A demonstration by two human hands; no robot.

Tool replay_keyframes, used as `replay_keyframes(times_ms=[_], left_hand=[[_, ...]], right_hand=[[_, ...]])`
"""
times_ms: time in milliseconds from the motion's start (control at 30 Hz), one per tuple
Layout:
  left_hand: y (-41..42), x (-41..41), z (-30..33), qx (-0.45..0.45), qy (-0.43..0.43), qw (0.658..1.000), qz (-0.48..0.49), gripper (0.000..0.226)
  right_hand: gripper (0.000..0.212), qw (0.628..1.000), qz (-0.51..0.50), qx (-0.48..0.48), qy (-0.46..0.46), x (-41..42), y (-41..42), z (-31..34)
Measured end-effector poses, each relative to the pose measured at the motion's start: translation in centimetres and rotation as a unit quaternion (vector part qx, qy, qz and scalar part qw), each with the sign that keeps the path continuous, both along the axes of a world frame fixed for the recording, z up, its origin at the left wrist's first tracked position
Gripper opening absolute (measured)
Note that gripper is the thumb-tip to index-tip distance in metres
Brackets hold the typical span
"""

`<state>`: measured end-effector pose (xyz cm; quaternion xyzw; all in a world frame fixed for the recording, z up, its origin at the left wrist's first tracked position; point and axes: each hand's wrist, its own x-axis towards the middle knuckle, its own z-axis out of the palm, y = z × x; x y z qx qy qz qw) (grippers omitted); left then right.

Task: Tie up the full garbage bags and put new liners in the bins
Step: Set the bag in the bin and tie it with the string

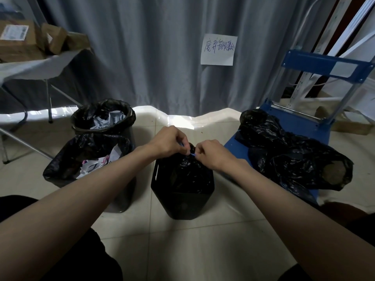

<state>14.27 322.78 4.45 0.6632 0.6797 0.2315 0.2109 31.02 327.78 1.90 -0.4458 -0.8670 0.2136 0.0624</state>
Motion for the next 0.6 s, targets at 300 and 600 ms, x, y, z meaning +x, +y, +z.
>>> replay_keyframes(times_ms=[300,600], left_hand=[[-0.5,1.9,-1.1,0.065,0.193,0.976,0.074,0.021],[0.1,1.0,-1.3,-0.009,0.16,0.986,0.036,0.027]], right_hand=[[0.018,1.0,-0.011,0.008,0.012,-0.4,-0.6,2.2],[0.021,0.999,-0.017,-0.002,-0.037,0.4,-1.3,2.4]])
